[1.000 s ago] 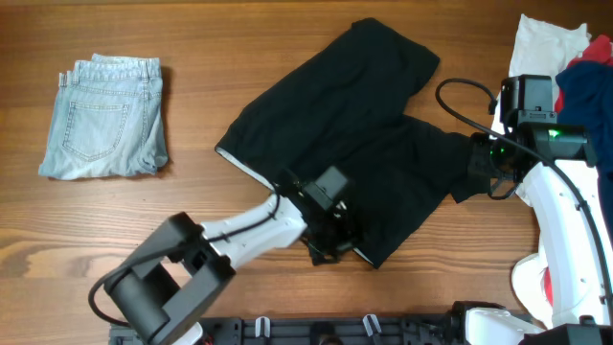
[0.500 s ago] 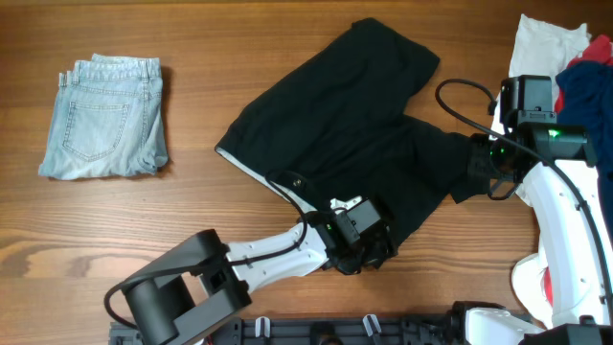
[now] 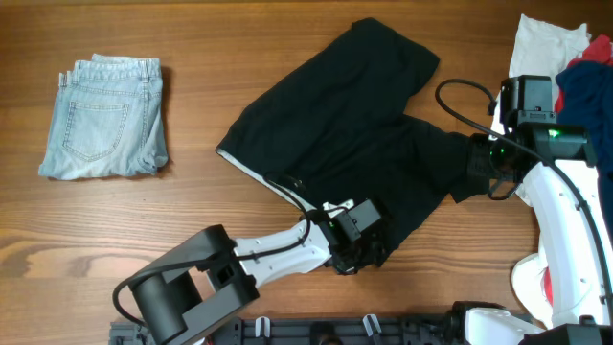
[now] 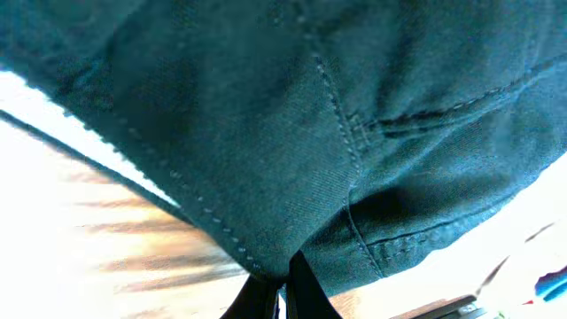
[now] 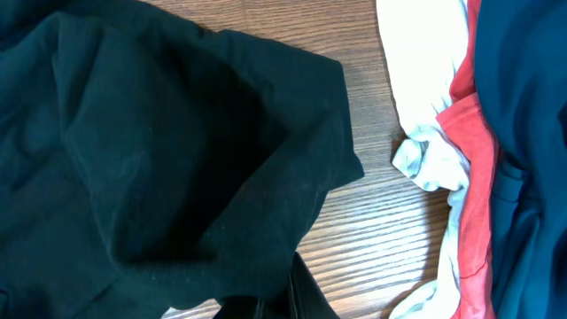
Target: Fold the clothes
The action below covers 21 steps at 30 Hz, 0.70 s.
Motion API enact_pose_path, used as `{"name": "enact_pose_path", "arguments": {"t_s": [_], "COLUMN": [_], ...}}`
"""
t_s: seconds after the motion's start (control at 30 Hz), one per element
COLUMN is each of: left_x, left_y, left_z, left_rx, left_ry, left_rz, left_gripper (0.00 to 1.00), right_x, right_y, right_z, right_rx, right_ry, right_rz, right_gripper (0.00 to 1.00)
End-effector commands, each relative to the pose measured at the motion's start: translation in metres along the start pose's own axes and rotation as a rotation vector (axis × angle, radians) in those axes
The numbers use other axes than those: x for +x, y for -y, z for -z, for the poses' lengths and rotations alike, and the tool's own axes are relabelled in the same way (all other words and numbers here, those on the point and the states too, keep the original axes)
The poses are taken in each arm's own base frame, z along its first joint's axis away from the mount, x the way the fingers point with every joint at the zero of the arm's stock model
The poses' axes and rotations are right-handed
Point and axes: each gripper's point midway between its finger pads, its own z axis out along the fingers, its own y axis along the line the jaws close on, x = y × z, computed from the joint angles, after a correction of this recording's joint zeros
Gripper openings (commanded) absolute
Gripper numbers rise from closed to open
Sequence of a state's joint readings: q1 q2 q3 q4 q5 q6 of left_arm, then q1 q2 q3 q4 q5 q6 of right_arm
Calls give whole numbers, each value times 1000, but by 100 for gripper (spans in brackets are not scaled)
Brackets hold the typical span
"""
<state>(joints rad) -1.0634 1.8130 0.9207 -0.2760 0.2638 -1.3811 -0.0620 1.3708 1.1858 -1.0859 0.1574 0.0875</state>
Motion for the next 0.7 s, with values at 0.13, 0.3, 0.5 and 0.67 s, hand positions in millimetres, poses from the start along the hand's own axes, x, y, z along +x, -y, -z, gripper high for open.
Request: {"name": "enact_pose_path", "arguments": {"t_s": [0.13, 0.3, 0.5, 0.67], "left_x": [-72, -131, -176, -195], "left_y": [-61, -94, -130, -161], "left_z": [40, 92, 138, 158], "left_rx": [-165, -219, -209, -161], "left_ry": [110, 236, 307, 287], "left_rz": [1, -22, 77, 214], "left_gripper": [4, 4, 4, 4], "right_x": [1, 19, 36, 47], "right_y": [-2, -14, -14, -15], "right_z": [-1, 1, 3, 3], "right_rx": [-18, -87, -82, -80], "right_ry": [-7, -84, -160, -202], "right_rz": [5, -68, -149, -158], "right_gripper": [5, 5, 4, 4]}}
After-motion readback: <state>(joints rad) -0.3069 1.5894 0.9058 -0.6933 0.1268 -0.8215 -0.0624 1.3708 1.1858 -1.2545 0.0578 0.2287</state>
